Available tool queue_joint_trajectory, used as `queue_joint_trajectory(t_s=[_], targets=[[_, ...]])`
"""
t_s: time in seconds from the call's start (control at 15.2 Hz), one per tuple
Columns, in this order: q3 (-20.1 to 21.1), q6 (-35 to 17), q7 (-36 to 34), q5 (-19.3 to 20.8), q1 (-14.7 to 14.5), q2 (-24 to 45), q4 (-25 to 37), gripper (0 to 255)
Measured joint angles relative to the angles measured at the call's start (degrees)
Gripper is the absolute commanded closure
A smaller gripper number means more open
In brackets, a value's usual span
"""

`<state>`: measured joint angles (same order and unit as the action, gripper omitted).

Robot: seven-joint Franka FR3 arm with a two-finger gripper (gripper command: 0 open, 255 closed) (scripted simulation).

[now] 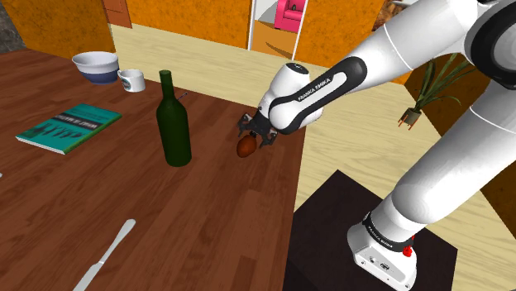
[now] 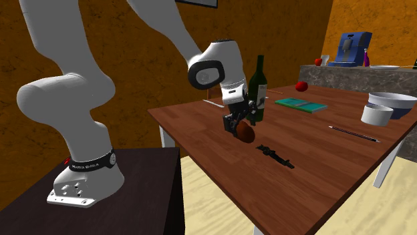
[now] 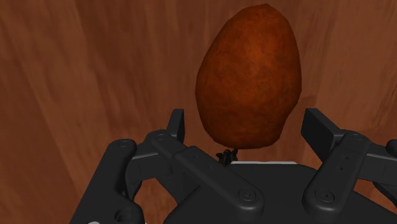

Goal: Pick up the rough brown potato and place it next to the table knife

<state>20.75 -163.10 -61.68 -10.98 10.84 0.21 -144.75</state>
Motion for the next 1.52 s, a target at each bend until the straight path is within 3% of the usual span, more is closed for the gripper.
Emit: queue_joint_trajectory(t_s=[0.46, 0.53, 1.19, 1.52], targets=[[-0.03, -1.27, -0.84, 1.1, -0.06, 1.59, 0.33, 0], [-0.03, -1.28, -0.86, 1.11, -0.06, 1.6, 0.33, 255], [-0.05, -1.27, -0.87, 1.11, -0.05, 1.55, 0.36, 255], [0.08, 2.23, -0.34, -0.14, -0.09, -1.49, 0.88, 255]])
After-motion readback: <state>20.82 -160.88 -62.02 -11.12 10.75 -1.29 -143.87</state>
